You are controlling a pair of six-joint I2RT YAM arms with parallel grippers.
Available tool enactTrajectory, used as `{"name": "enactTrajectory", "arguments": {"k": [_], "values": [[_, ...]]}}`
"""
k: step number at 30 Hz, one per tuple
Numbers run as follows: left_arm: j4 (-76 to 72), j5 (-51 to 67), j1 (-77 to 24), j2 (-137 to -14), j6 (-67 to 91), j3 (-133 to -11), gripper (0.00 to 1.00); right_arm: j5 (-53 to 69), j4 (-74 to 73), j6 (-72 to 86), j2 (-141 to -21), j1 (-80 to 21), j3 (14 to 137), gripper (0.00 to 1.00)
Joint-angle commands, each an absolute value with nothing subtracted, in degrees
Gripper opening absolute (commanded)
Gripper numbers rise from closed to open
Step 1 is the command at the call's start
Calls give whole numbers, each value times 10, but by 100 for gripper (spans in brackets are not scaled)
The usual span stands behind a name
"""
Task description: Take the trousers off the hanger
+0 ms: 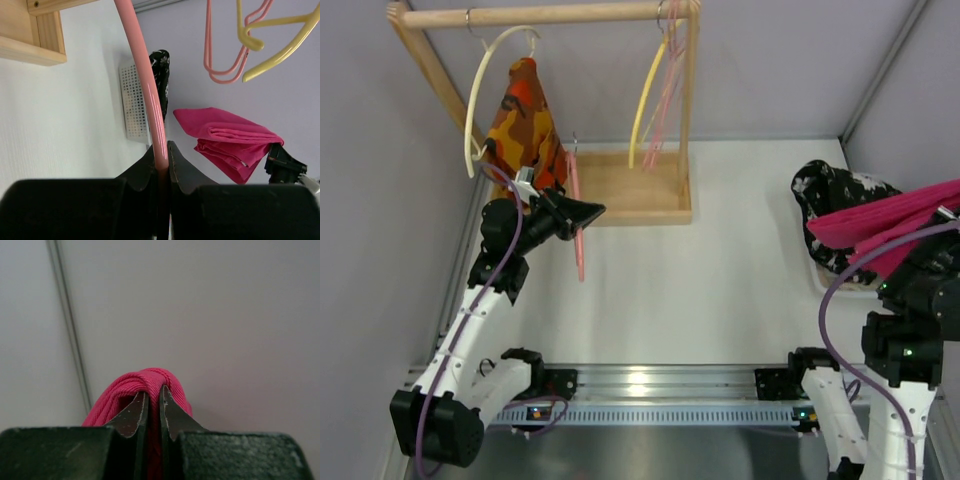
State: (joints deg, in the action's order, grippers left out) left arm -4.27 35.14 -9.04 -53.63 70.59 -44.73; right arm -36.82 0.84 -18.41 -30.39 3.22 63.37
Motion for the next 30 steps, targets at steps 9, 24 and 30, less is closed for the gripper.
{"name": "enactTrajectory", "arguments": {"k": [9, 24, 30], "values": [[-106, 364, -89, -513, 716, -445, 0, -402, 164, -287, -270, 90, 496, 0], [-112, 365, -89, -513, 720, -438, 0, -316, 325, -282, -445, 110, 495, 0], [-112, 367, -89, -523, 717, -443, 0, -285, 304, -266, -547, 113, 562, 0]]}}
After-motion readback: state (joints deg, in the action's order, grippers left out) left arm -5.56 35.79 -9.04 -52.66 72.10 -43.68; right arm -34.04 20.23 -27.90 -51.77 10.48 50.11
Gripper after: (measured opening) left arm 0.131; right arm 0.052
